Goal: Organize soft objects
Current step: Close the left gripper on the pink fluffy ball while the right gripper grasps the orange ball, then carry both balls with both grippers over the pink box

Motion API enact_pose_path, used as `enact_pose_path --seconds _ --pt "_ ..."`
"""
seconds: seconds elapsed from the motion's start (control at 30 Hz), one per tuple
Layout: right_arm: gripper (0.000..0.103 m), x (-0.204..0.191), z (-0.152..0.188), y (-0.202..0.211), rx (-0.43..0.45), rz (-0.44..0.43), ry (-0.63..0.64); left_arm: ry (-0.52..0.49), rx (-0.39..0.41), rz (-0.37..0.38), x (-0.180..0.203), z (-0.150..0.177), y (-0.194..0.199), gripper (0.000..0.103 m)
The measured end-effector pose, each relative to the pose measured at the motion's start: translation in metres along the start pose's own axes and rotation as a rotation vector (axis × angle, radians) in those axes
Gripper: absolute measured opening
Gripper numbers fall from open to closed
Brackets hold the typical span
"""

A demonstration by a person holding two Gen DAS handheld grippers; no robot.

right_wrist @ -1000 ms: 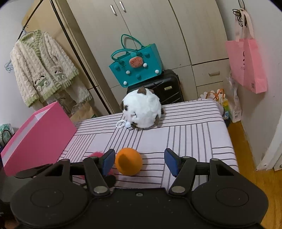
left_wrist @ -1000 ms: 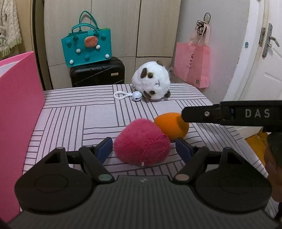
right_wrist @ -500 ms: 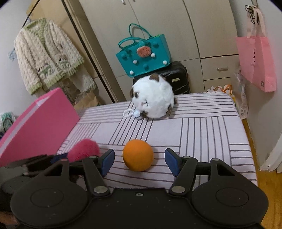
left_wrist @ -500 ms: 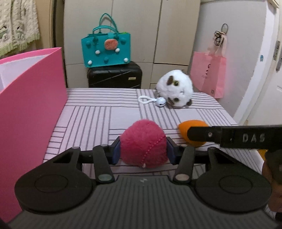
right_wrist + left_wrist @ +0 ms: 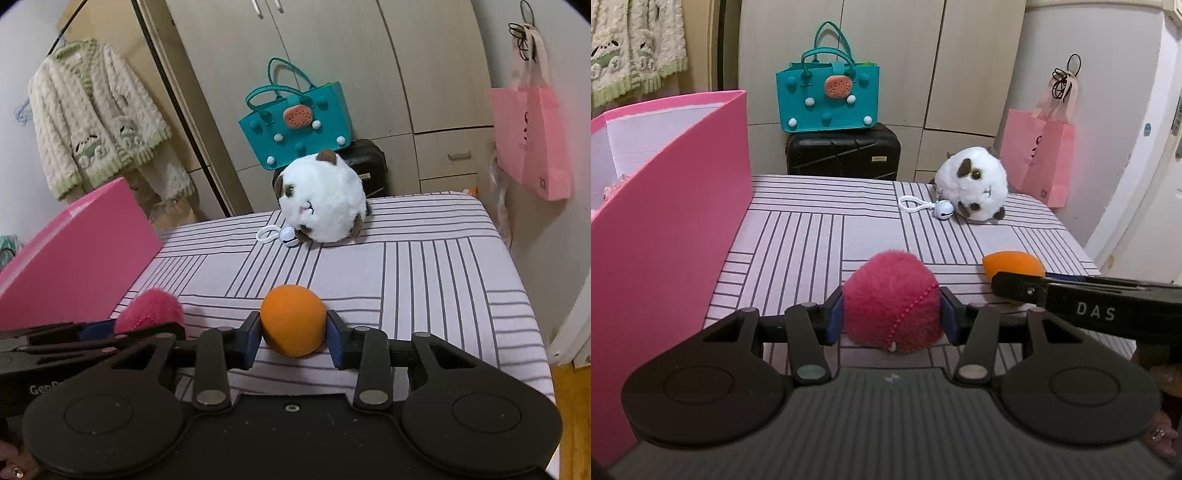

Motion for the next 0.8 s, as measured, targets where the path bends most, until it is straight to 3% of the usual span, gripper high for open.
enact_pose_path --seconds 0.33,0.47,0.8 --pt "0.042 -0.009 0.014 0.013 -0.007 0.002 -0.003 0.008 0.009 0.018 0.001 0.005 0.019 0.051" --pt "0.042 -0.019 0.018 0.025 -0.01 0.022 0.063 0.008 -0.026 0.054 0.002 0.007 0.029 0.052" --pt "0.043 -0.044 0.028 0.055 -0.013 0.018 0.157 -0.091 -0.024 0.028 0.002 0.013 0.067 0.052"
Point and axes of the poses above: each gripper's, at about its wrist camera, not at the fingertips, and y roughly against the way its jaws point, x to its right, z to its underside, the point moved 10 cm from there along -y, roughly the way its jaws point, and after that the axes turned 11 degrees about -x, right-handed, at the moved point
